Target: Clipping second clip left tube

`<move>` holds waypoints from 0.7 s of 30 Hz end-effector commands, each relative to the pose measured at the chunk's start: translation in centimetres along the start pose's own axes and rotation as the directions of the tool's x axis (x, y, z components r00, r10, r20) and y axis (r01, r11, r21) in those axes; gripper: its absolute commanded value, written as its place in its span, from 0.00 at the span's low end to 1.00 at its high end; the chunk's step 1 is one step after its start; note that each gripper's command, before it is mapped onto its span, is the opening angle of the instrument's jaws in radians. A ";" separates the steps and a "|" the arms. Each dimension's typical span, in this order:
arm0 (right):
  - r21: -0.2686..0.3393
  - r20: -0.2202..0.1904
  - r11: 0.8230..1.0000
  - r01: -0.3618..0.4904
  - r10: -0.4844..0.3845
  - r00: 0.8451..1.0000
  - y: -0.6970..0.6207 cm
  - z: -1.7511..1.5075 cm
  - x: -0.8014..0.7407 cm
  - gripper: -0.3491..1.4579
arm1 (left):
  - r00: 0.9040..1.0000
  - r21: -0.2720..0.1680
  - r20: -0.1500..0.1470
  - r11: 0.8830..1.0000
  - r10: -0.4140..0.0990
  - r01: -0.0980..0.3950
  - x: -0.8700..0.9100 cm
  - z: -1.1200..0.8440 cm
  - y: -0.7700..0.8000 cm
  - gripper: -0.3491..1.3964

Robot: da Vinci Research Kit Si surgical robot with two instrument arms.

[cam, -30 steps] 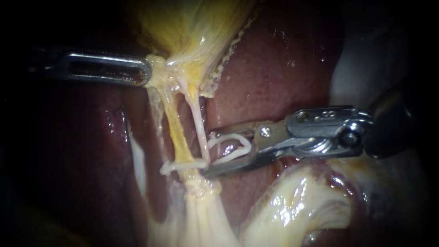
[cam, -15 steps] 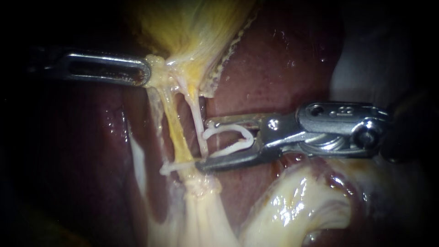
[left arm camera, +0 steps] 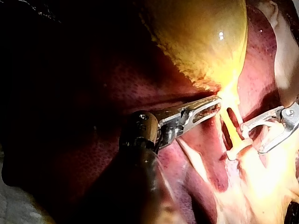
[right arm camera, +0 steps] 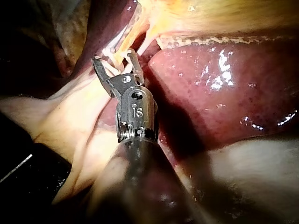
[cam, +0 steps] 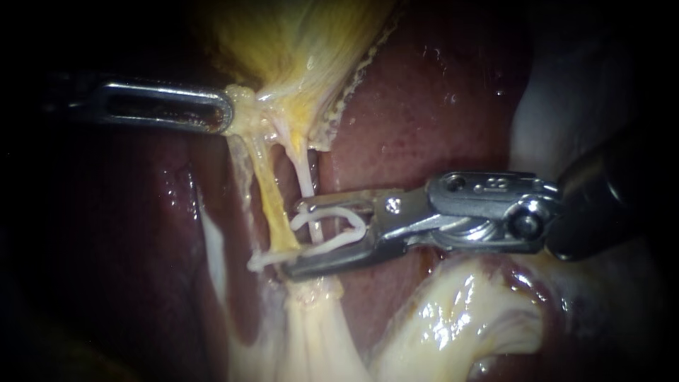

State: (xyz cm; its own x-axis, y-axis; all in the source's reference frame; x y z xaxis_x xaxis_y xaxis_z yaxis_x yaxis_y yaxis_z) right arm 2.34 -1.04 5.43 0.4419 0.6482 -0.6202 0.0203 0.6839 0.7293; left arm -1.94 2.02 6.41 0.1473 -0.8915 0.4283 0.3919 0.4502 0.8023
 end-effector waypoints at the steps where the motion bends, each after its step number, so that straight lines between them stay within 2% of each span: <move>1: 0.000 0.000 1.000 -0.004 0.004 1.000 0.02 0.00 -0.01 0.46 | 1.000 0.000 0.000 1.000 0.000 0.000 0.00 0.00 0.00 0.00; 5: -0.001 -0.002 1.000 -0.002 0.001 1.000 0.09 0.02 -0.06 0.46 | 1.000 0.002 -0.001 1.000 0.000 0.000 0.01 0.01 0.00 0.00; 13: -0.014 0.028 1.000 0.000 0.001 1.000 0.25 0.06 -0.22 0.46 | 1.000 0.002 -0.001 1.000 0.001 -0.001 0.01 0.00 0.00 0.00; 21: -0.016 0.027 1.000 0.000 0.001 1.000 0.37 0.08 -0.23 0.46 | 1.000 0.002 -0.001 1.000 0.001 -0.001 0.01 0.00 0.00 0.00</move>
State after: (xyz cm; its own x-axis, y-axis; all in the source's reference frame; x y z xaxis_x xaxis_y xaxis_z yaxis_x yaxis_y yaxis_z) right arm 2.35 -0.95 5.88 0.4675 0.6389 -0.6110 0.0047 0.6893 0.7244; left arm -1.93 2.01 6.42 0.1489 -0.8913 0.4283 0.3896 0.4510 0.8030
